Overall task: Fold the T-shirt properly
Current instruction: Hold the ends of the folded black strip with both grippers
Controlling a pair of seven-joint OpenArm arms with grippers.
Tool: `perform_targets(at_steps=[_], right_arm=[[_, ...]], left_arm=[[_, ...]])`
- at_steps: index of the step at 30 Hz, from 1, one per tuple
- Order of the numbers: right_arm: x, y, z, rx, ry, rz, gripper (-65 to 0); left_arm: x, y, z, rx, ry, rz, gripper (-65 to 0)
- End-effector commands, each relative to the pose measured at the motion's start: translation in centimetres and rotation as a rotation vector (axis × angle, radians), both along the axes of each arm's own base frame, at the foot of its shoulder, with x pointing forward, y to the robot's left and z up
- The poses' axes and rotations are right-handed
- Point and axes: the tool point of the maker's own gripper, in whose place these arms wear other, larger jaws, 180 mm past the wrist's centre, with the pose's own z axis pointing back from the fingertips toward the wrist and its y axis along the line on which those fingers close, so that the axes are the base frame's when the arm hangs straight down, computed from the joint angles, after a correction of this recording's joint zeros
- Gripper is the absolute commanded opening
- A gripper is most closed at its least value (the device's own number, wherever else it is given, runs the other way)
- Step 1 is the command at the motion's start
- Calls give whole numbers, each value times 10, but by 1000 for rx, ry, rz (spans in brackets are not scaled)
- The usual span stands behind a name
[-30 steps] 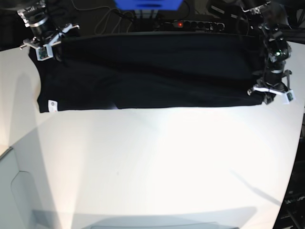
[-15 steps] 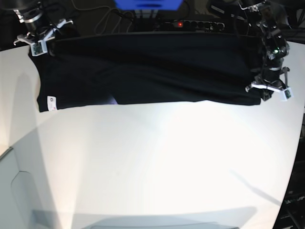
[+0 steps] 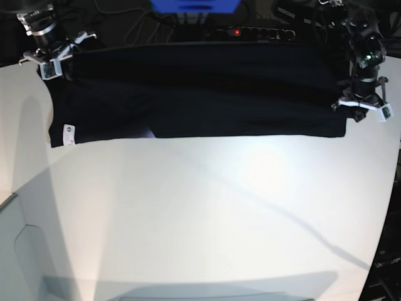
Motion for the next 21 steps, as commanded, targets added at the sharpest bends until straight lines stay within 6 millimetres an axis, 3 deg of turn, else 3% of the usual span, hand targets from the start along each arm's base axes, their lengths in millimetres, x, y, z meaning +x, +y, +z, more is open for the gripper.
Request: perform_targets(at_steps=[1,7,11,21], right_arm=[[4,0,8,-5,-30,16,-650],[4,1,5,4,-27,14,-650],[4,1,4,6,-25,13,-650],[1,1,-1,14,-12,6,-650]], left_arm=[[-1,11,16,48,-35,11,-649],[-4,21,45,103,-84,30,-649],[-10,23,49,119,-78,31,-649],[-34,18,13,57,6,60,-649]])
